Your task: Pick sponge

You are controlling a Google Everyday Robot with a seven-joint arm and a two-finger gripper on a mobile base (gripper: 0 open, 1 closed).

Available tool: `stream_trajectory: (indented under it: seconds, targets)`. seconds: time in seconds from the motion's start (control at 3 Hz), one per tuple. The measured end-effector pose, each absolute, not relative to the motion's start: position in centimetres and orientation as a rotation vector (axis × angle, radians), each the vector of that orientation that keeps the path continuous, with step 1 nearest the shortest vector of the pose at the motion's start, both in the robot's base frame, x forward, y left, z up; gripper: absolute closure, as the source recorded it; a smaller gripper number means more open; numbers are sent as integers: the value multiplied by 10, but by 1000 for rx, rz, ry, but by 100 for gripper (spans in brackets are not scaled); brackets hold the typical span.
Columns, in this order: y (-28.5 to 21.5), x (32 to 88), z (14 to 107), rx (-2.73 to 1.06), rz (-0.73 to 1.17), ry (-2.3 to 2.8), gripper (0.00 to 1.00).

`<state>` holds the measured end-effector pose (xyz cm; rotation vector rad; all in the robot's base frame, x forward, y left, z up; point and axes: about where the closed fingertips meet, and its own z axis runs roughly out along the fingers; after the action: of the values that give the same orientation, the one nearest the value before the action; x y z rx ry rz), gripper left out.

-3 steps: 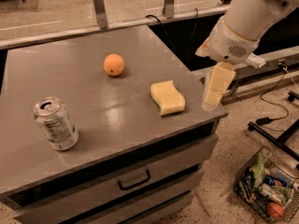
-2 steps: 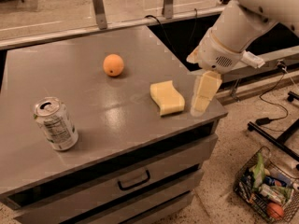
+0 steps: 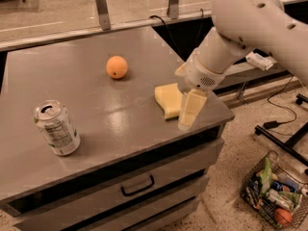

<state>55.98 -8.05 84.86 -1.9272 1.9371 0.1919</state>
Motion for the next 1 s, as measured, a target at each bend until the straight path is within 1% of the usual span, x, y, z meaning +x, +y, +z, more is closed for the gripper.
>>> stream_trajectory:
  seconds: [0.33, 1.0]
  targets:
    - [-64, 563, 835, -1941, 207, 1905, 18]
    - [-56, 564, 832, -1948, 230, 1887, 64]
